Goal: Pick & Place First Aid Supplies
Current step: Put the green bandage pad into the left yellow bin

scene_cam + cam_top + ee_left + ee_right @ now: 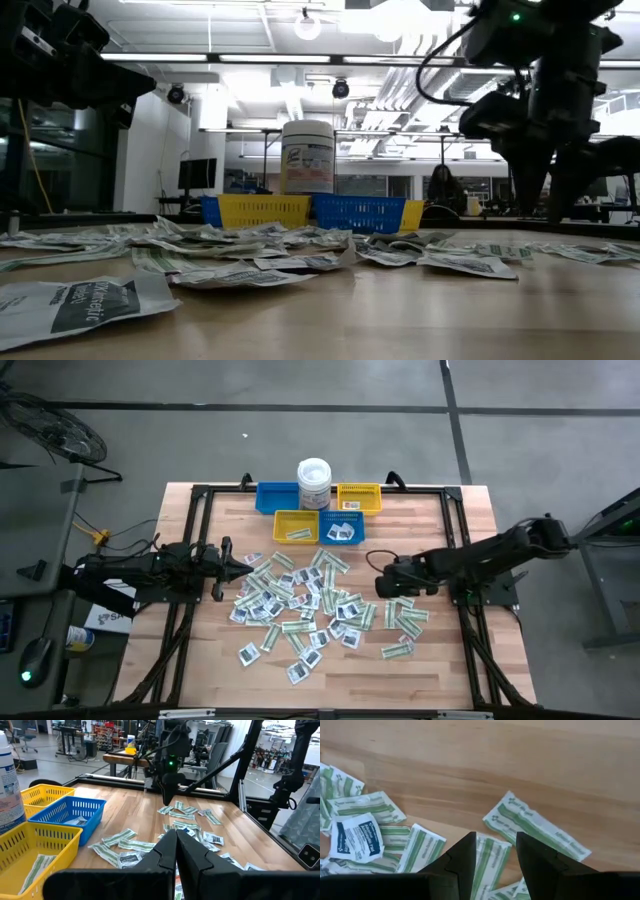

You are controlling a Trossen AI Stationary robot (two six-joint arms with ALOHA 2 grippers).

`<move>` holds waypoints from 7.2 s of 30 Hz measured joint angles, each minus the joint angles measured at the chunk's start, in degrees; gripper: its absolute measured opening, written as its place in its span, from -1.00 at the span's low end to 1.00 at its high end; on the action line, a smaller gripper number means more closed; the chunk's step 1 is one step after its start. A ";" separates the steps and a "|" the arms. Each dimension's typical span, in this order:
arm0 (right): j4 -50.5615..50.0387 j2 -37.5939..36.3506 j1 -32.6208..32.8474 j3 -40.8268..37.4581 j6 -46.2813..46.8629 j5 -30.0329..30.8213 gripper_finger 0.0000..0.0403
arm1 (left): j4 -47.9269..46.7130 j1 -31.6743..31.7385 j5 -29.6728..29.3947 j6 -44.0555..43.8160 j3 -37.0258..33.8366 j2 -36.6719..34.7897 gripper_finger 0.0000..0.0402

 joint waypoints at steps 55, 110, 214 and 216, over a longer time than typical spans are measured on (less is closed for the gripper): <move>-2.64 3.16 0.46 -7.02 -4.27 -4.65 -0.71 | 0.01 -0.01 0.00 0.01 0.02 -0.01 -0.96; 26.12 -6.82 0.35 3.96 -52.86 36.95 -1.00 | 9.00 0.00 -15.58 -23.92 -0.05 0.01 -0.96; 1.59 11.62 -11.65 37.62 -61.95 31.61 0.05 | 17.77 29.29 -3.18 -35.66 28.17 71.74 -1.00; 0.68 11.62 -11.63 37.62 -61.51 31.48 0.05 | 18.40 29.27 -3.31 -35.85 28.17 73.34 -1.00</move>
